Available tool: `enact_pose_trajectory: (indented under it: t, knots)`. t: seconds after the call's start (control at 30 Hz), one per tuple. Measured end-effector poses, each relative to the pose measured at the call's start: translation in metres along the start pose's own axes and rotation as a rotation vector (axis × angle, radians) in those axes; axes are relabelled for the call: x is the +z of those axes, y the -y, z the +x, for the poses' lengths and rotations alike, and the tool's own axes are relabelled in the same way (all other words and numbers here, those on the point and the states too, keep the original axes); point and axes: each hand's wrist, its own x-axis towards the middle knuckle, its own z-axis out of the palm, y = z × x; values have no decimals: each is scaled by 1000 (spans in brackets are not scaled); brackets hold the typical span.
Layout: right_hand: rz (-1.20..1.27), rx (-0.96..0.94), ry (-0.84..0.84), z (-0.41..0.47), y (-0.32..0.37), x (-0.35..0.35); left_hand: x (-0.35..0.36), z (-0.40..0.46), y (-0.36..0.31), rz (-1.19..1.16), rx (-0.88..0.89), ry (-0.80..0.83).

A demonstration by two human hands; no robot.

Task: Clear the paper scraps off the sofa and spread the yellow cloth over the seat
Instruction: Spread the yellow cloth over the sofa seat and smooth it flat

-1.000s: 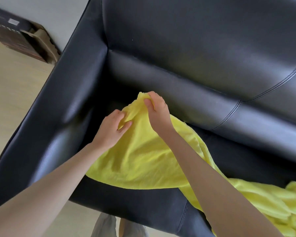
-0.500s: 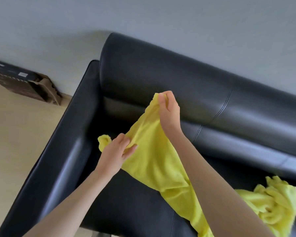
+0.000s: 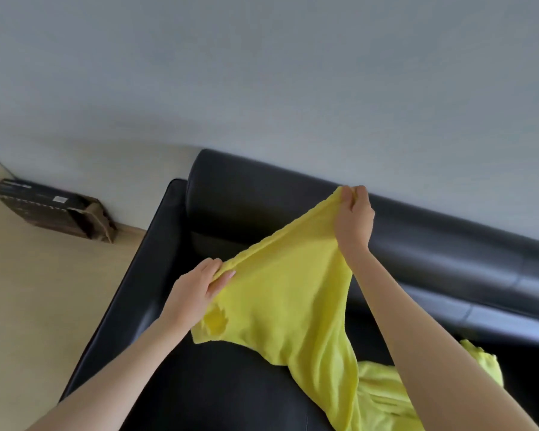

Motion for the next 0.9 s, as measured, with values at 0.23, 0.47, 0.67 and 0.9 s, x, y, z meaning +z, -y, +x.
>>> enact_pose_trajectory:
  t: [0.23,0.47,0.67,0.9]
  knots:
    - [117,98,-136,13,36,-52,-27,12,-1,216,-144,342]
    - [-9,99,314,37,82,-137,-113,45,-43,-307,-453,-64]
    - [-616,69,688,44,100,-232,-215,108,-104,-374,-237,-259]
    - [-187,-139,-180,52,180,-317,-318,171,-212,-304,110,-595]
